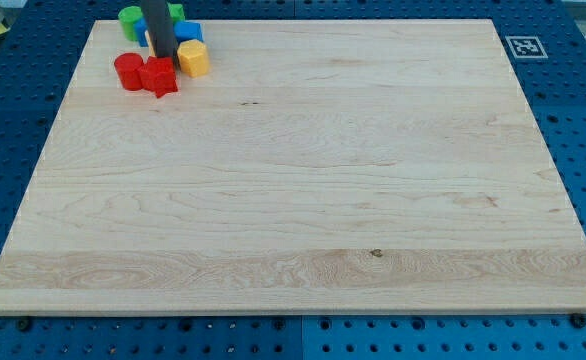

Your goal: Move the green circle along with the green star right a bit

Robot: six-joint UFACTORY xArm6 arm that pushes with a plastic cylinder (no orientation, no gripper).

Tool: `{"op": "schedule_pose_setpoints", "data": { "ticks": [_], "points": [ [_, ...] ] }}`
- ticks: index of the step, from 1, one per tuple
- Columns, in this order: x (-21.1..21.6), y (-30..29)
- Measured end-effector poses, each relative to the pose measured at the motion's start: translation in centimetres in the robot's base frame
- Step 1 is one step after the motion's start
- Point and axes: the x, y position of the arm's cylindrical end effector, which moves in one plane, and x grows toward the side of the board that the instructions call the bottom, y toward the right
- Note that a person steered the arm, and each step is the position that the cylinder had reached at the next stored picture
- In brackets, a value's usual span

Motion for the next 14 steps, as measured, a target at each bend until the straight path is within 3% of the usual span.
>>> {"op": "schedule_pose_setpoints", "data": {
  "ticks": [2,5,7,14],
  "points": [
    [0.1,-4.6],
    [-4.6,-10.3],
    [-7.9,-9.2],
    [-8.4,-5.6]
  ]
}}
